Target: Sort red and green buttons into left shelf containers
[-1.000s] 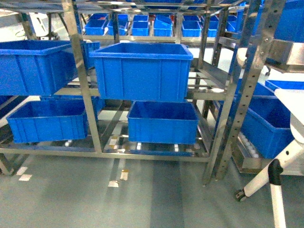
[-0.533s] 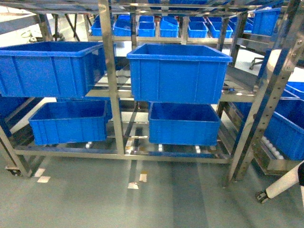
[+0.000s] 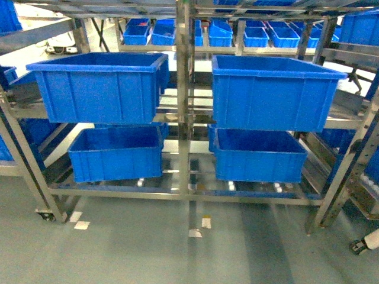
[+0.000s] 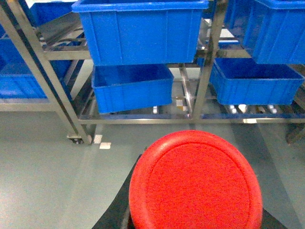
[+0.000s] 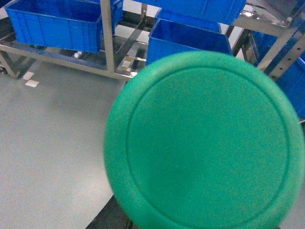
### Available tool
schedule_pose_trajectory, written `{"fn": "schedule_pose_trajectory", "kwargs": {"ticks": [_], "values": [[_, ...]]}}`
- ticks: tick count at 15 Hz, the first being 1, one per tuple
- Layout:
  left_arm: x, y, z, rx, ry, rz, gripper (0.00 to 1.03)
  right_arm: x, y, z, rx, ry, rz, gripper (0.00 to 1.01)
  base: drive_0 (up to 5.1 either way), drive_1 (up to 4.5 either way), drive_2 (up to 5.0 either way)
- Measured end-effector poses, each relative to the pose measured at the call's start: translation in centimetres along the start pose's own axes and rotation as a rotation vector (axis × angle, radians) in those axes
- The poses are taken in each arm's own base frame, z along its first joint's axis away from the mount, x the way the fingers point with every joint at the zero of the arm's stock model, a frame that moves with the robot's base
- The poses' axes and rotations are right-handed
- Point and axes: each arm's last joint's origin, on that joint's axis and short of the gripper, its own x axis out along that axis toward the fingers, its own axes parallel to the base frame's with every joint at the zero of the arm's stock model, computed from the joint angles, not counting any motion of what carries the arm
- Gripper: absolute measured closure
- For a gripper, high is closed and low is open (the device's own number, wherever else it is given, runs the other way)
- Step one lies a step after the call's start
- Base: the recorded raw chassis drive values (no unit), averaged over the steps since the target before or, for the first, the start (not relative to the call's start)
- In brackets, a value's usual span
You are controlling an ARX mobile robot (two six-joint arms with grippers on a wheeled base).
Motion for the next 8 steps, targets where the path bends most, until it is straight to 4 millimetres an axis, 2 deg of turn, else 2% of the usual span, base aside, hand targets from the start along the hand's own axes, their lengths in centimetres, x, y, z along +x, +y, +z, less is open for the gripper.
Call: {"fn": "schedule_pose_trajectory", "kwargs": {"ticks": [5,8], "values": [[0.00,0.00,0.00,0.000,0.000,0.000,0.79,0.00,0.00,0.01,0.000,-0.002,0.000,0.75,-4.7,2.28,2.3],[0.02,0.09,-0.01,-0.001,0.000,0.008,0.79,0.00,0.02,0.01,0.000,-0.003,0.006,0.75,0.0,0.00,0.0]]}}
